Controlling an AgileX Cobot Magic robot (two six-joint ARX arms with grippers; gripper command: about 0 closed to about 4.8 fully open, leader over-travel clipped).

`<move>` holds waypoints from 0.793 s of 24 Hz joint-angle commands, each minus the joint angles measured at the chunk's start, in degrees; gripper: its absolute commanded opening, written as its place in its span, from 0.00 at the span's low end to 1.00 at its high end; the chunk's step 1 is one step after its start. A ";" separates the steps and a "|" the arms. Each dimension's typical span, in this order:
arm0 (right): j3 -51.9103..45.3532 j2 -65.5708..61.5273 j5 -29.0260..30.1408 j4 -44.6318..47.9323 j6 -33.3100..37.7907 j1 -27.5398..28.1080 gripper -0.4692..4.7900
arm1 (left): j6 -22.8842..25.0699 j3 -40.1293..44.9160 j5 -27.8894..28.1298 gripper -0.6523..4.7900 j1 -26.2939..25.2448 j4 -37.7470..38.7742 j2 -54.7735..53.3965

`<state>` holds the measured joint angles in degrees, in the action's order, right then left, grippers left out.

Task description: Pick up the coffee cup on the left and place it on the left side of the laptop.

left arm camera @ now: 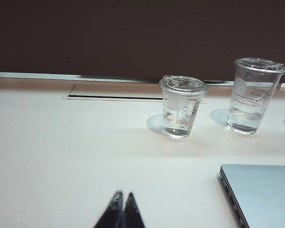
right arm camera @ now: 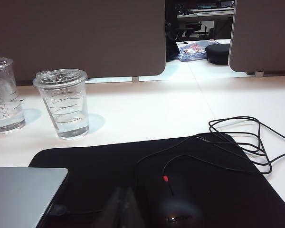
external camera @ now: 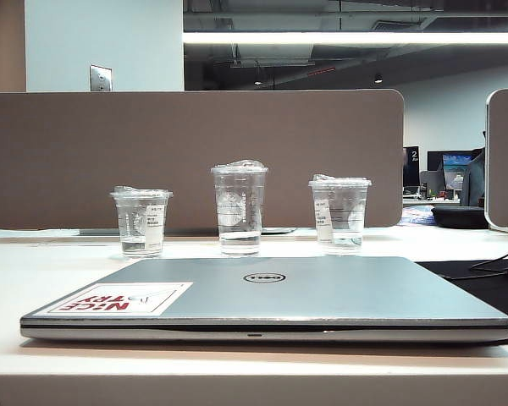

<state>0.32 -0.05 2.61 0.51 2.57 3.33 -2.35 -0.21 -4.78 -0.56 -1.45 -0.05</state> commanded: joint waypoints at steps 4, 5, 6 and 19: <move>-0.24 0.09 -0.09 0.98 0.00 -0.02 0.08 | 0.17 -0.20 -0.02 0.13 0.09 -0.57 0.00; -0.24 0.09 -0.09 0.98 0.00 0.00 0.08 | 0.17 -0.20 -0.02 0.13 0.09 -0.59 0.00; -0.24 0.09 -0.09 0.98 0.00 0.00 0.08 | 0.17 -0.20 0.00 0.13 0.07 -0.55 0.00; -0.24 -1.95 -0.11 1.14 0.00 -7.54 0.08 | 7.91 -0.20 0.00 0.13 0.07 -0.57 0.00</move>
<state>0.32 -0.82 2.55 0.67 2.57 -1.83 5.30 -0.21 -4.78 -0.56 -1.45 -0.08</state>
